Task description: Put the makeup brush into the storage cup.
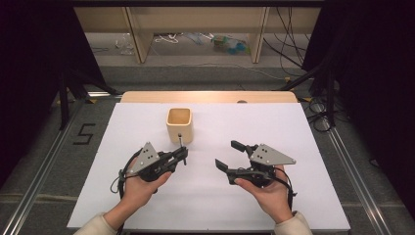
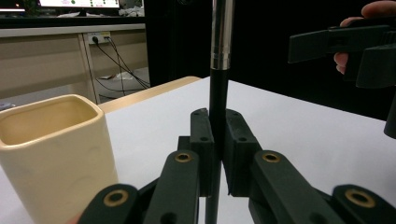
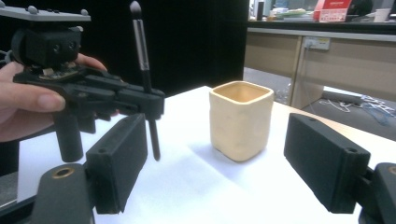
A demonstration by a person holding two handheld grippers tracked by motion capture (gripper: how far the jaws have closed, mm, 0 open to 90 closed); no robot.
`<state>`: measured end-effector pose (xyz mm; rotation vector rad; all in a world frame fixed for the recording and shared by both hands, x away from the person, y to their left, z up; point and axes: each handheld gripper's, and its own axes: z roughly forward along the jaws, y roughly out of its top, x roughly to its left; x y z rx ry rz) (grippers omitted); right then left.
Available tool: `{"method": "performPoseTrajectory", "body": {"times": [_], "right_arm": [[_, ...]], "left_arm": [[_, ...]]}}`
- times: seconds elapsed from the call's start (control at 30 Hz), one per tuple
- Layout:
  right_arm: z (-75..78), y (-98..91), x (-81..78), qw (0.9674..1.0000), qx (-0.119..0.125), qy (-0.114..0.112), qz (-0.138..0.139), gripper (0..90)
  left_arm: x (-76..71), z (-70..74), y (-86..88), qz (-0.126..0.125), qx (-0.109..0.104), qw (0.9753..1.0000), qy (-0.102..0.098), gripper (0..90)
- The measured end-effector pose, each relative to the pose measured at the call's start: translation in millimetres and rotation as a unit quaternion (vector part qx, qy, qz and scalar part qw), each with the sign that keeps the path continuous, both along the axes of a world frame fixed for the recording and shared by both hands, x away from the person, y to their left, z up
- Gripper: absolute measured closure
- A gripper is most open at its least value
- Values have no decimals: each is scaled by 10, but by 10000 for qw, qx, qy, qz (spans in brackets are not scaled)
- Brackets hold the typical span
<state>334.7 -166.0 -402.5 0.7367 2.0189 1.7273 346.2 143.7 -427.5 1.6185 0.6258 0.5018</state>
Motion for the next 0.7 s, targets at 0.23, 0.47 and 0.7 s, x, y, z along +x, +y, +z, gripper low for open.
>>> {"method": "performPoseTrajectory", "body": {"times": [0.23, 0.47, 0.7], "right_arm": [[-22, -149, -27, 9998, -116, -14, -137, 220], [-44, -238, -54, 9998, 0, -11, -174, 218], [-63, -283, -68, 9995, -80, -24, -319, 217]], "left_arm": [[25, 28, 45, 71, -14, 10000, -55, 839], [26, 40, 50, 87, -74, 9999, -58, 839], [34, 63, 79, 116, -11, 9999, -102, 839]]}}
